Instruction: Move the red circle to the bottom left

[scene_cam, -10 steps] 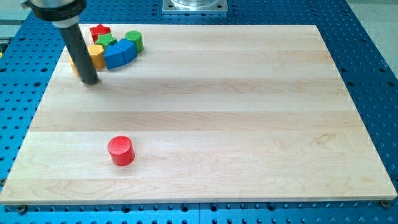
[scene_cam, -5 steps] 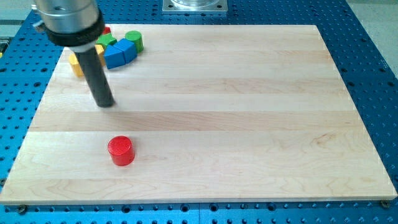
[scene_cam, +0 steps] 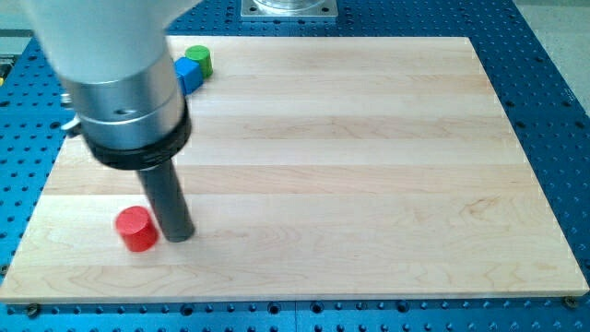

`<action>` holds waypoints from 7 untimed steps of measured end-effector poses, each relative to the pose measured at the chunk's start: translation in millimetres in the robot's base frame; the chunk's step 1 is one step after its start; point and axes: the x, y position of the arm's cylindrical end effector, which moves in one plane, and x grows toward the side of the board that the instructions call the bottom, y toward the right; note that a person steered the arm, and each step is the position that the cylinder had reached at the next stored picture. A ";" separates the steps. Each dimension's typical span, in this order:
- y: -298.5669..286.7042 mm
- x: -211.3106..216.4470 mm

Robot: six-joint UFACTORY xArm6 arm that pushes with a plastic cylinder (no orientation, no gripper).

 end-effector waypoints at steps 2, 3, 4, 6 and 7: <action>11.5 -3.0; -50.9 14.9; -54.9 14.5; -53.1 14.5; -53.1 16.1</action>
